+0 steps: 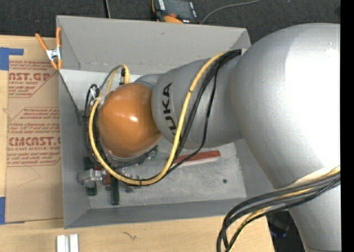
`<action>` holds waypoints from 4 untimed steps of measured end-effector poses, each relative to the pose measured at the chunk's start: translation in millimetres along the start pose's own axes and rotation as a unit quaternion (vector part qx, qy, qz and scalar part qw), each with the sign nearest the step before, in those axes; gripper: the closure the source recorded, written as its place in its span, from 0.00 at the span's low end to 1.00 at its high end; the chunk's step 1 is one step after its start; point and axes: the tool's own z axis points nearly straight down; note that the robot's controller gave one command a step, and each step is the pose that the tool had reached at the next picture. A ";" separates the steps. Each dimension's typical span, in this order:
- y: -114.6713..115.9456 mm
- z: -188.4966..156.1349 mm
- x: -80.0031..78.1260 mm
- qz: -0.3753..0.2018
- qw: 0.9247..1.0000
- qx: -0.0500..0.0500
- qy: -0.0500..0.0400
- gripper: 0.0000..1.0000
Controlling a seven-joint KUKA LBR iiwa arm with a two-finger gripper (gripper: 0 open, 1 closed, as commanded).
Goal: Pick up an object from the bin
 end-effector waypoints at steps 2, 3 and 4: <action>1.0 -2.9 -4.1 0.001 1.000 0.000 -0.006 1.00; 0.3 -69.1 -6.0 0.002 1.000 0.003 -0.005 1.00; -0.5 -123.6 -7.8 0.002 1.000 0.003 -0.005 1.00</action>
Offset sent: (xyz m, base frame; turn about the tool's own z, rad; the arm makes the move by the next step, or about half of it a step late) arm 0.0000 0.0000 0.0000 0.0000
